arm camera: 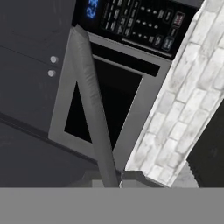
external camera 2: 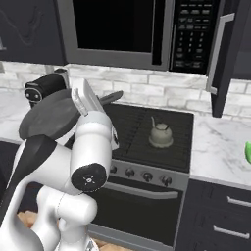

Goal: Pick the pan from the cabinet and place it on the stove. Then turn on the stove burner for the pan.

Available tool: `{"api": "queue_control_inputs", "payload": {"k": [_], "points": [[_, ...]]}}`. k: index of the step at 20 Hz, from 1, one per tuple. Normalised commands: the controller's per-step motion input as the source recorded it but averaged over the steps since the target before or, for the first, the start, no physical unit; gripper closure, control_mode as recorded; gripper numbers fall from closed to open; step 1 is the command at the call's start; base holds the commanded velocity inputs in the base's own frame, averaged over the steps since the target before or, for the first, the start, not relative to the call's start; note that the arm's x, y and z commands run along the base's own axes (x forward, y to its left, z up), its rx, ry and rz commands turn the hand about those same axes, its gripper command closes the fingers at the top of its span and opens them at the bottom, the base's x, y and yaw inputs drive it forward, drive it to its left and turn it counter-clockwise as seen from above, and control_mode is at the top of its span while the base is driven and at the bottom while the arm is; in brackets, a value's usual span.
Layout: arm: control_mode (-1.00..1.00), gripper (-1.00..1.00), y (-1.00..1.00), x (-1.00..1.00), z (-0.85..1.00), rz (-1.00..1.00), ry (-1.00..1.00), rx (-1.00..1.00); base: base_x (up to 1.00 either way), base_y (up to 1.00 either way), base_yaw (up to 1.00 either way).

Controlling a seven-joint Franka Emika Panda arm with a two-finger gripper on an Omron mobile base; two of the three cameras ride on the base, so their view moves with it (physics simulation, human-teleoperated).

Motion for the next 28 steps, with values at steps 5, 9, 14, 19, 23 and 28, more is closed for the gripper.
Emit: {"api": "queue_control_inputs", "payload": {"k": [5,9,14,19,23,28], "points": [[1.0,1.0,0.0,0.0,0.0,0.0,0.0,0.0,0.18,0.1,-0.08],[1.0,1.0,0.0,0.0,0.0,0.0,0.0,0.0,0.09,-0.12,-0.09],[1.0,1.0,0.0,0.0,0.0,0.0,0.0,0.0,0.08,-0.22,-0.06],[1.0,1.0,0.0,0.0,0.0,0.0,0.0,0.0,0.12,-0.35,-0.02],[1.0,1.0,0.0,0.0,0.0,0.0,0.0,0.0,0.2,-0.32,0.0],[1.0,1.0,0.0,0.0,0.0,0.0,0.0,0.0,0.3,-0.21,0.0]]}}
